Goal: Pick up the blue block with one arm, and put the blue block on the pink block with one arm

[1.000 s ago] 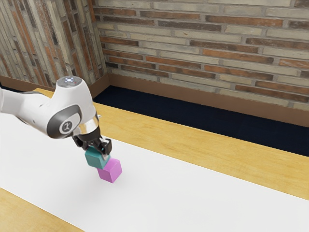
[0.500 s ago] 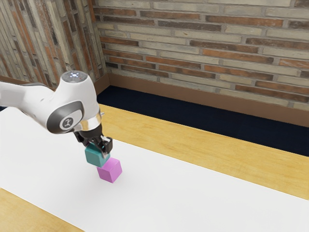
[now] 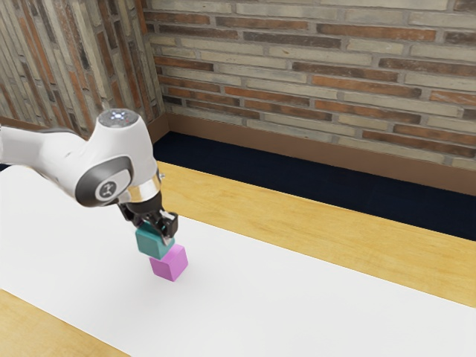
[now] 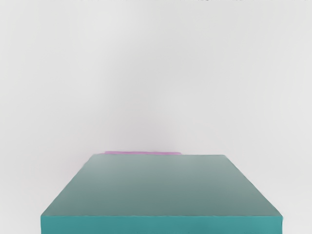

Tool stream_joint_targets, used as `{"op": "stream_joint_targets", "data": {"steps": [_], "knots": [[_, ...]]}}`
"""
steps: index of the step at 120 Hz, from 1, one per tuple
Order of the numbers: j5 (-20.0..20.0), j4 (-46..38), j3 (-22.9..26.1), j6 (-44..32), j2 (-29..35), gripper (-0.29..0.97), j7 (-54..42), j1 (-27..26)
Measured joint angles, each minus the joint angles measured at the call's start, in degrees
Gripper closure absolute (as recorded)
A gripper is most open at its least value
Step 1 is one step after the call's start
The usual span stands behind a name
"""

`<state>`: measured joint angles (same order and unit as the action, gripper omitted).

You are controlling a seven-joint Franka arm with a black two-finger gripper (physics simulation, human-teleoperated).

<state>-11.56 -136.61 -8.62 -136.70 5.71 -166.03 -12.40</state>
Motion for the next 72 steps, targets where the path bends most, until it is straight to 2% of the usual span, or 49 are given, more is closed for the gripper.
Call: {"op": "stream_joint_targets", "data": {"steps": [35, 72], "knots": [[2.7, -0.3, 0.2, -0.7, -0.4, 0.31, 0.0, 0.0], [3.2, -0.6, 0.4, 0.1, -0.3, 0.30, 0.0, 0.0]]}}
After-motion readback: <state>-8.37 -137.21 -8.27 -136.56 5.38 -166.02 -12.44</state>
